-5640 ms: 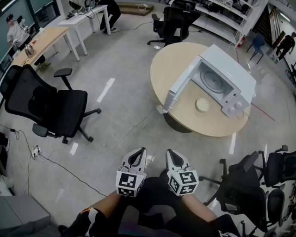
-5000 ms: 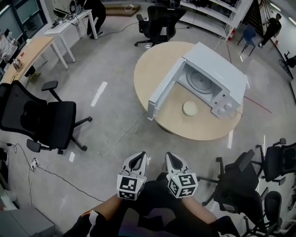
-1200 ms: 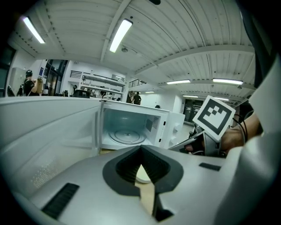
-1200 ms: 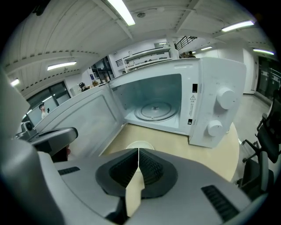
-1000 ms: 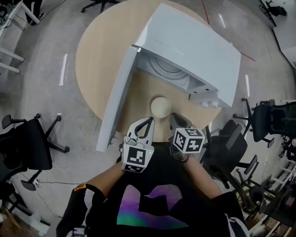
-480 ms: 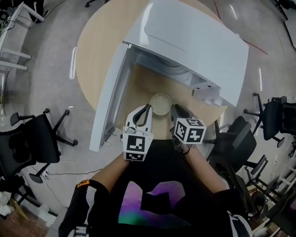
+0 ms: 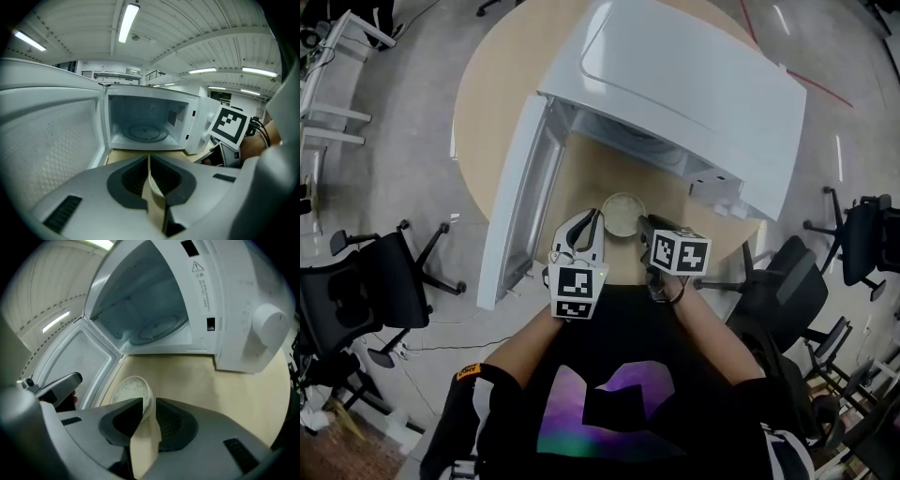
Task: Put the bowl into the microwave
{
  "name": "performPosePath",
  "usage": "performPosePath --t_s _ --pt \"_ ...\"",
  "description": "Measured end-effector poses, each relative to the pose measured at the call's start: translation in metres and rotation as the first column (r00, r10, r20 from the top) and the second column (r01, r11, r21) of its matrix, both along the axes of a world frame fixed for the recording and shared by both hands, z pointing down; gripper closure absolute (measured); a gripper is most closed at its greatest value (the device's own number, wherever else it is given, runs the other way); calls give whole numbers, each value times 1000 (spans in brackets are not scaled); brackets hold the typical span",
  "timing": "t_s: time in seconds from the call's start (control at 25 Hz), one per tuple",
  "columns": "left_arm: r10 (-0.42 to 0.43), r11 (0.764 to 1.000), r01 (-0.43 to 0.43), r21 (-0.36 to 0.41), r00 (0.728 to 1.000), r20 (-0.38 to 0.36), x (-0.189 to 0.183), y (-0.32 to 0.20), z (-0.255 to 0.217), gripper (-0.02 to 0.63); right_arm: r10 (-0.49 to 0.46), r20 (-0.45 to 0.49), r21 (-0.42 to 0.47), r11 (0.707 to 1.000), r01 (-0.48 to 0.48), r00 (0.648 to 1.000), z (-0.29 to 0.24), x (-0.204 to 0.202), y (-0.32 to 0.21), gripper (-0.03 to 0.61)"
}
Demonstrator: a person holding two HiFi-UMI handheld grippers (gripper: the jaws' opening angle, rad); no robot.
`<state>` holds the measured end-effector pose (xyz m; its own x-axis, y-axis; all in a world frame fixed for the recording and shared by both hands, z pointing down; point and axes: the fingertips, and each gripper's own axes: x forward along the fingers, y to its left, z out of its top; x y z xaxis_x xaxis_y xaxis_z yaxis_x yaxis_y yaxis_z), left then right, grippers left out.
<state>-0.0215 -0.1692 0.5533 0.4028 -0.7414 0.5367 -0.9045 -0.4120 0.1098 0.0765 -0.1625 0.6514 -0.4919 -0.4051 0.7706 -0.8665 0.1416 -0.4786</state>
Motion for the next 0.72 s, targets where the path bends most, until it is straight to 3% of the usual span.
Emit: performPosePath --t_s 0.28,0.52,0.72 --pt "1 1000 0 -17 999 32 -4 -1 7 566 76 98 -70 995 -70 992 5 1 1 505" --pt "9 1000 -8 -13 999 49 -7 -2 6 566 185 213 -133 978 -159 959 8 0 0 523" --pt "12 1000 -11 -7 998 59 -10 -5 2 566 229 238 -147 969 -198 944 6 1 0 535"
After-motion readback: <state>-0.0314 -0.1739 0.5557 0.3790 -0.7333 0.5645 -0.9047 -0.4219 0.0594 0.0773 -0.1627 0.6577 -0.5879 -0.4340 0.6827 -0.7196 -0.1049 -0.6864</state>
